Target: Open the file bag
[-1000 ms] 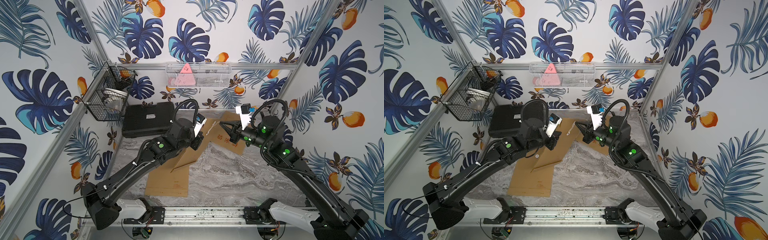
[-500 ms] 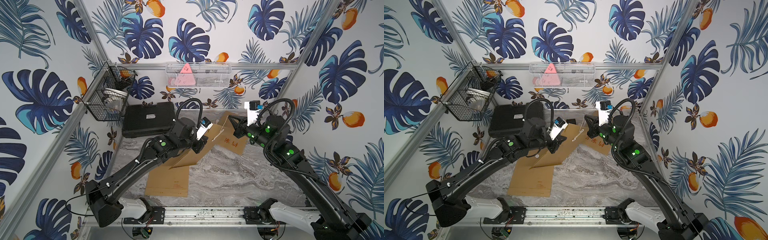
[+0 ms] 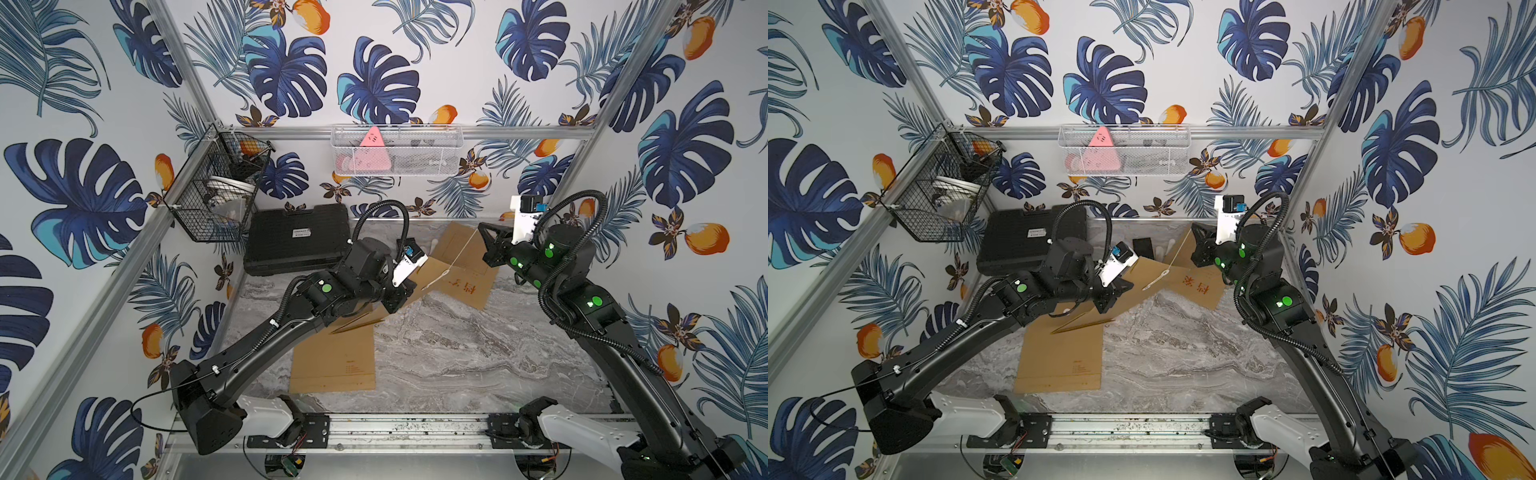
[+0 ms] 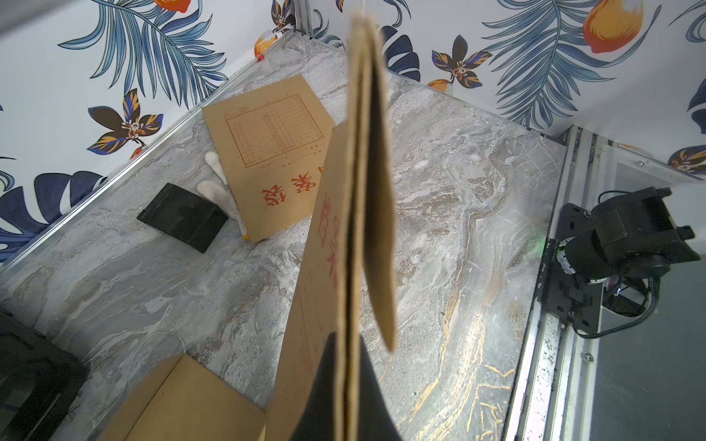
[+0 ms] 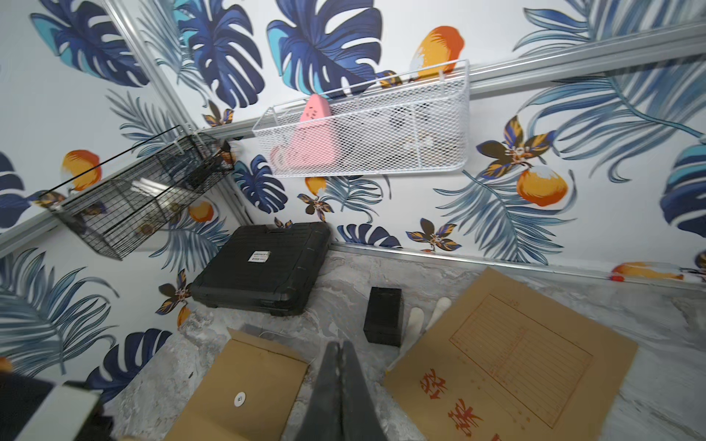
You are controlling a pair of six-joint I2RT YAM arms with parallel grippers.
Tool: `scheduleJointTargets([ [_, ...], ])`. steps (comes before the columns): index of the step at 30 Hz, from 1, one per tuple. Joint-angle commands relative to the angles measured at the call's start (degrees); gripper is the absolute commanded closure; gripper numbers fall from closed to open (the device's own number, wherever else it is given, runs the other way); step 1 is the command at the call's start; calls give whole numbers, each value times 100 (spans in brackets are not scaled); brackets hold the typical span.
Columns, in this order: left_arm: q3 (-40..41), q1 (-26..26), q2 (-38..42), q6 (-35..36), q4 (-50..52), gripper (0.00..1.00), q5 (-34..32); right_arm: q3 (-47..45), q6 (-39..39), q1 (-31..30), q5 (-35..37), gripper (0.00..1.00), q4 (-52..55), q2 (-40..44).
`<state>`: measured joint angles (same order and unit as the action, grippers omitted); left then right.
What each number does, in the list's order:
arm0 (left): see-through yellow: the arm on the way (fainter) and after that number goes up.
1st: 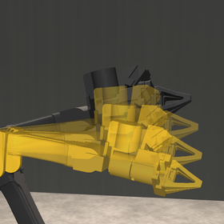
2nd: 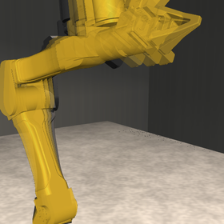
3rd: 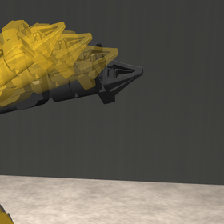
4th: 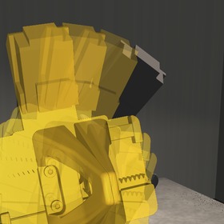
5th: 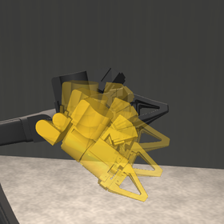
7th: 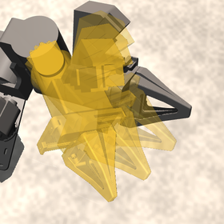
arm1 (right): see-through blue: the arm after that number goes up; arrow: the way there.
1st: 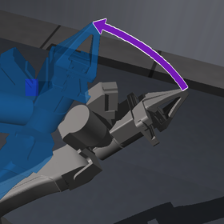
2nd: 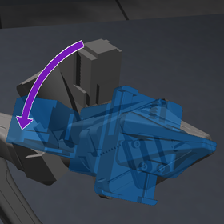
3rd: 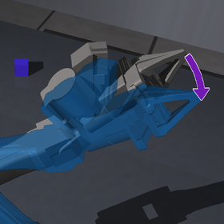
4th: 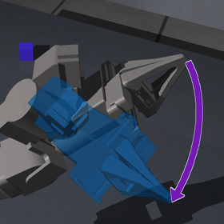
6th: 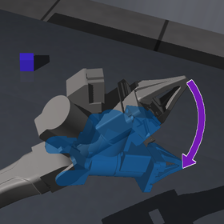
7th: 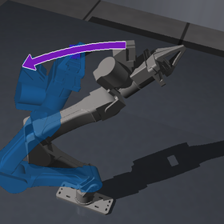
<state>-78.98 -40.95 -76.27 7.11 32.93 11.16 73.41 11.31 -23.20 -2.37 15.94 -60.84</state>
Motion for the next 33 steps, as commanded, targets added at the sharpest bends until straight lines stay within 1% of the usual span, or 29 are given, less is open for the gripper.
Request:
scheduleJointTargets([
  [1, 13, -1, 87, 80, 97, 100, 70, 16, 176, 199, -22, 100, 143, 52],
  [6, 38, -1, 234, 21, -77, 100, 216, -2, 238, 389, -12, 100, 277, 116],
  [9, 113, -1, 415, -144, -340, 100, 319, -35, 202, 419, -84, 100, 287, 191],
  [12, 267, -1, 671, -491, -782, 100, 253, -136, 153, 421, -242, 100, 147, 328],
  [16, 552, 16, 966, -1114, -1524, 100, 46, -308, 64, 421, -638, 100, -208, 516],
  [20, 664, 72, 1022, -1654, -2082, 100, 115, -362, 79, 417, -808, 100, -294, 514],
  [24, 601, 271, 965, -1974, -2332, 100, 372, -395, 150, 414, -629, 100, -157, 466],
  [28, 594, 647, 958, -2299, -2618, 100, 800, -389, 178, 414, -282, 100, 165, 377],
  [33, 550, 922, 975, -2499, -2771, 100, 1150, -481, 187, 413, -210, 100, 260, 331],
])
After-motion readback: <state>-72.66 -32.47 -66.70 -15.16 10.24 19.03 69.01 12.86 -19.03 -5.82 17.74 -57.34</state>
